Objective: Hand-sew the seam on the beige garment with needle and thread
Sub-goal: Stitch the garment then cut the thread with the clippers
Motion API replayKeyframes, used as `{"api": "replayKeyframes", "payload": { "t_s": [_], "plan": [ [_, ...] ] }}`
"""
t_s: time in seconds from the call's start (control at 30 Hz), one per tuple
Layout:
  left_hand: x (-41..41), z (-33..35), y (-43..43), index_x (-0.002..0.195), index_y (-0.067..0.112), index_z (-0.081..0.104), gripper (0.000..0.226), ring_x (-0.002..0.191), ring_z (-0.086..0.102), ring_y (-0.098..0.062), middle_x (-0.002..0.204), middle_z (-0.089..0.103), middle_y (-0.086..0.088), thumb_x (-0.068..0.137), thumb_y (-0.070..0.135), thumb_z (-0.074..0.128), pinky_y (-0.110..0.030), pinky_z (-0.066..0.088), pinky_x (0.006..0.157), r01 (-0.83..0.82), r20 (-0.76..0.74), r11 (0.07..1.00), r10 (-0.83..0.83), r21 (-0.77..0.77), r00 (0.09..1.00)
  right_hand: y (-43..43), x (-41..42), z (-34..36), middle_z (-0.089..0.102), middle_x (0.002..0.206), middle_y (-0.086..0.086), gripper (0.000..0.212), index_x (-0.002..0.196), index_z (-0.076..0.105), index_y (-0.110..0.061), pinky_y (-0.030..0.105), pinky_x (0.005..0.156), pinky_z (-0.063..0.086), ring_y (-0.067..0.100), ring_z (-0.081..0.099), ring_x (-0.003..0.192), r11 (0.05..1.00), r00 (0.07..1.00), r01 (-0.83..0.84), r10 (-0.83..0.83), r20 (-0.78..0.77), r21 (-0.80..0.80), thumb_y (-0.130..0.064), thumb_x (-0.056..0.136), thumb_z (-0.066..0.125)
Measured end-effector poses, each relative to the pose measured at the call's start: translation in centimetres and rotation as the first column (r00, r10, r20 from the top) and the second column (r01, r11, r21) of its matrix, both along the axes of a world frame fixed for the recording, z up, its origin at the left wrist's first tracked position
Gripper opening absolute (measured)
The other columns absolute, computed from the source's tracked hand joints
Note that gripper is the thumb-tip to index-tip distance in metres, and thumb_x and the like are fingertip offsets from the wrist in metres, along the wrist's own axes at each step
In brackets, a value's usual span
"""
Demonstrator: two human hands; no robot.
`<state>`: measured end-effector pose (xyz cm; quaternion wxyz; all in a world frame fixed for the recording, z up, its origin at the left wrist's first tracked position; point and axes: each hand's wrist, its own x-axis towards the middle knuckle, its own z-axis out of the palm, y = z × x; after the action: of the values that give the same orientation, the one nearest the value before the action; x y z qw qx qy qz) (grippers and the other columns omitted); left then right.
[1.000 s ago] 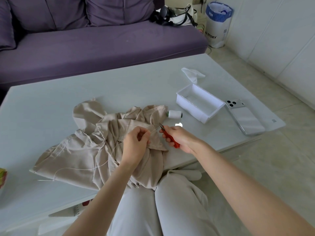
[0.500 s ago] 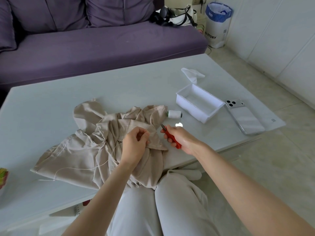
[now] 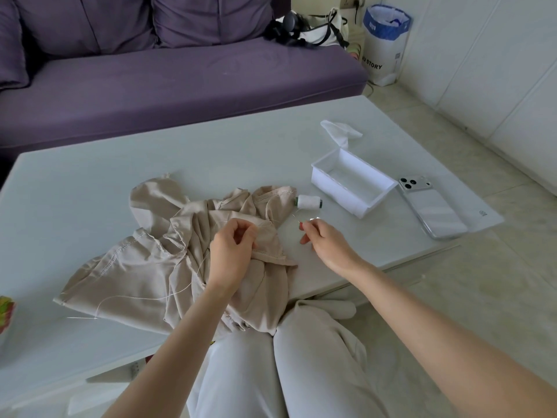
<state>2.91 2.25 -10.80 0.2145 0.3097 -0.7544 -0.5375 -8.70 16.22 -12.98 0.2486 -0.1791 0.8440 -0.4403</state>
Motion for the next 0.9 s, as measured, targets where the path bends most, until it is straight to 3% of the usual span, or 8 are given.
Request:
{"api": "replayKeyframes", "payload": {
  "t_s": [0.13, 0.27, 0.4, 0.5, 0.57, 0.63, 0.73, 0.9],
  "plan": [
    [-0.1, 0.3, -0.1, 0.082, 0.011, 0.062, 0.012, 0.051, 0.051, 0.002, 0.062, 0.058, 0.003, 0.093, 0.012, 0.057, -0.01, 0.043, 0.056, -0.011, -0.028, 1.0, 0.012, 0.029, 1.0, 2.6, -0.7, -0.8, 0.053, 0.111, 0.005, 0.031, 0.121, 0.056, -0.009, 0.023, 0.081, 0.043, 0.018, 0.054, 0.097, 0.982, 0.913, -0.083, 0.142, -0.383, 0.168, -0.029, 0.098, 0.048],
    [-0.2, 1.0, -0.1, 0.081, 0.015, 0.063, 0.012, 0.053, 0.054, 0.0, 0.064, 0.06, 0.004, 0.092, 0.013, 0.059, -0.019, 0.047, 0.06, 0.007, -0.068, 0.998, -0.003, 0.058, 0.998, 3.7, -1.1, -0.9, 0.053, 0.112, 0.009, 0.031, 0.12, 0.059, -0.004, 0.033, 0.087, 0.045, 0.024, 0.049, 0.104, 0.906, 0.76, -0.109, 0.34, -0.553, 0.408, -0.023, 0.095, 0.053],
    [-0.3, 1.8, 0.1, 0.079, 0.019, 0.065, 0.014, 0.052, 0.055, 0.0, 0.064, 0.06, 0.004, 0.091, 0.013, 0.061, -0.02, 0.046, 0.061, 0.025, -0.109, 0.996, -0.016, 0.081, 0.994, 2.4, 0.1, 0.3, 0.056, 0.085, 0.002, 0.011, 0.095, 0.069, -0.006, 0.034, 0.075, 0.051, 0.016, 0.056, 0.081, 0.98, 0.713, -0.048, 0.17, -0.68, 0.194, -0.012, 0.089, 0.063],
    [0.0, 2.2, 0.3, 0.078, 0.021, 0.066, 0.014, 0.053, 0.054, 0.0, 0.062, 0.06, 0.005, 0.09, 0.014, 0.063, -0.019, 0.045, 0.06, 0.05, -0.135, 0.995, -0.038, 0.087, 0.99, 0.3, 2.9, 3.5, 0.048, 0.061, -0.011, 0.021, 0.087, 0.072, -0.014, 0.013, 0.058, 0.035, 0.001, 0.047, 0.053, 0.994, 0.993, -0.04, 0.029, -0.112, -0.1, -0.024, 0.095, 0.055],
    [0.4, 2.2, 0.5, 0.079, 0.02, 0.067, 0.013, 0.055, 0.054, -0.001, 0.063, 0.062, 0.004, 0.09, 0.014, 0.064, -0.02, 0.046, 0.06, 0.083, -0.139, 0.994, -0.073, 0.069, 0.988, -1.0, 4.5, 4.8, 0.05, 0.061, -0.009, 0.024, 0.088, 0.073, -0.016, 0.015, 0.055, 0.036, 0.003, 0.042, 0.053, 0.966, 0.953, 0.043, 0.038, 0.3, -0.256, -0.031, 0.094, 0.055],
    [0.8, 2.1, 0.8, 0.083, 0.016, 0.07, 0.009, 0.06, 0.055, -0.005, 0.067, 0.067, 0.003, 0.09, 0.014, 0.064, -0.027, 0.047, 0.062, 0.116, -0.128, 0.992, -0.107, 0.058, 0.986, -2.0, 5.4, 5.2, 0.053, 0.067, -0.007, 0.021, 0.086, 0.072, -0.017, 0.015, 0.052, 0.04, 0.005, 0.043, 0.056, 0.923, 0.853, 0.19, 0.014, 0.522, -0.335, -0.033, 0.092, 0.058],
    [1.6, 1.8, 0.8, 0.083, 0.014, 0.072, 0.008, 0.064, 0.056, -0.016, 0.07, 0.068, -0.004, 0.088, 0.017, 0.066, -0.039, 0.049, 0.064, 0.126, -0.112, 0.99, -0.119, 0.06, 0.986, -2.7, 5.8, 5.2, 0.051, 0.069, -0.004, 0.015, 0.087, 0.069, -0.013, 0.013, 0.049, 0.039, 0.004, 0.041, 0.055, 0.866, 0.757, 0.344, -0.027, 0.653, -0.363, -0.026, 0.091, 0.062],
    [2.5, 1.6, 0.2, 0.081, 0.015, 0.071, 0.008, 0.062, 0.052, -0.011, 0.065, 0.063, -0.003, 0.087, 0.016, 0.067, -0.036, 0.048, 0.064, 0.13, -0.084, 0.99, -0.125, 0.054, 0.989, -2.4, 5.8, 5.0, 0.05, 0.064, -0.008, 0.01, 0.091, 0.07, -0.013, 0.011, 0.049, 0.037, 0.003, 0.041, 0.053, 0.836, 0.765, 0.413, -0.104, 0.635, -0.361, -0.019, 0.091, 0.063]
  ]
}}
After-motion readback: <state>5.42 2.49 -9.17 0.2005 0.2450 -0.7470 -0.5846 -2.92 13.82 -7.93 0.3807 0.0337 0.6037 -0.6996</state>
